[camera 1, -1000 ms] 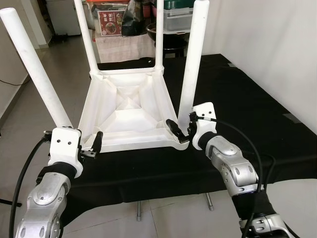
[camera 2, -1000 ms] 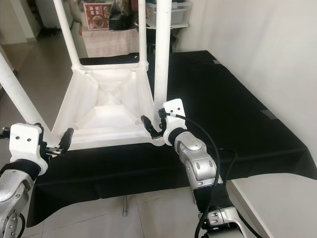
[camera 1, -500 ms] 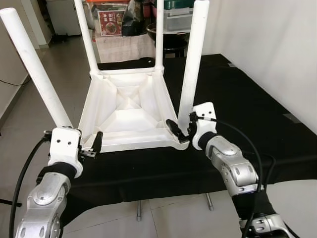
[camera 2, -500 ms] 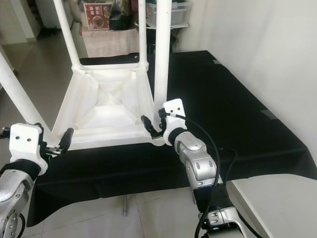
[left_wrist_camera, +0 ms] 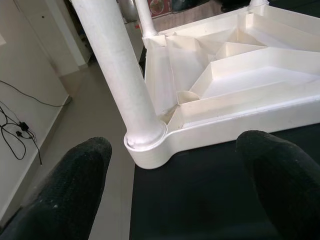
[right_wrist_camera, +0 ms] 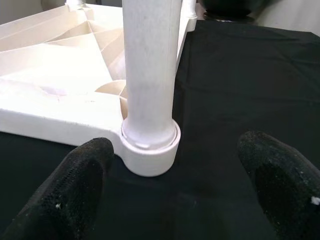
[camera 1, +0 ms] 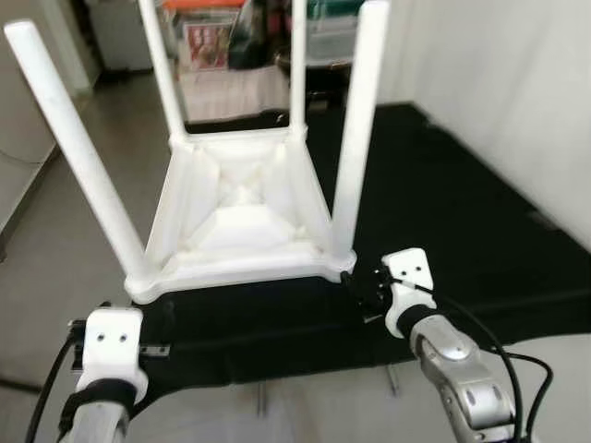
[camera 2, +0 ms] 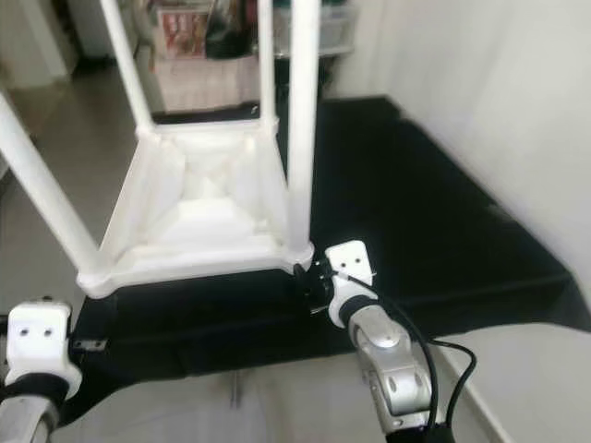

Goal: Building children table

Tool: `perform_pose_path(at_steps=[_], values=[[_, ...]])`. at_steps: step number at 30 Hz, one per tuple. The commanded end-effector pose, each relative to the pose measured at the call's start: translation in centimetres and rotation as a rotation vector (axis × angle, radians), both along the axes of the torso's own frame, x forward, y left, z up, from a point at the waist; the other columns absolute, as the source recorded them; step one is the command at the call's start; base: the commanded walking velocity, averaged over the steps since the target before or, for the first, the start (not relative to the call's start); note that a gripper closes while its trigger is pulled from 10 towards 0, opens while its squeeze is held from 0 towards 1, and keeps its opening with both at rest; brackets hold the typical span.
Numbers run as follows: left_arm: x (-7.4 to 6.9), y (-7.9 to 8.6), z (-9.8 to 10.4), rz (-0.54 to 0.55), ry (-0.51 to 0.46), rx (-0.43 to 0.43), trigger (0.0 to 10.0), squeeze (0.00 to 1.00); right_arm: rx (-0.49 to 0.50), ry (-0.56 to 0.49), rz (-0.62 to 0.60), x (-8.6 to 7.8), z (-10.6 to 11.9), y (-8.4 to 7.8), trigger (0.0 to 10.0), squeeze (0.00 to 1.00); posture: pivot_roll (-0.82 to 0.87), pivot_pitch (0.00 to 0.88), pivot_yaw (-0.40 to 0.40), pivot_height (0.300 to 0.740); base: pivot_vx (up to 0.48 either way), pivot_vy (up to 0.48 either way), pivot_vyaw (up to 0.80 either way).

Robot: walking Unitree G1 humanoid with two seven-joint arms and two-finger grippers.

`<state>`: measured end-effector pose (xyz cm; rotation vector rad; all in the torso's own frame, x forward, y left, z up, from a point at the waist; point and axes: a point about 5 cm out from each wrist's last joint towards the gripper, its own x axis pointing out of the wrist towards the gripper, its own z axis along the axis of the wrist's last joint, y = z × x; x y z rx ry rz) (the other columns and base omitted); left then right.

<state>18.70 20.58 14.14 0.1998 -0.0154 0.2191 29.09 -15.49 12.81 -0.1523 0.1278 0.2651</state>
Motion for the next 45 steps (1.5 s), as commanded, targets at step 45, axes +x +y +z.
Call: perform_pose_path(at_steps=[45], values=[[-0.4, 0.8, -0.9, 0.043, 0.022, 0.005, 10.0, 0.00, 0.001, 0.020, -0.034, 0.0, -0.4, 0.2, 10.0, 0.00, -0.01, 0.119, -0.044, 0.740, 0.000, 0.000, 0.00]])
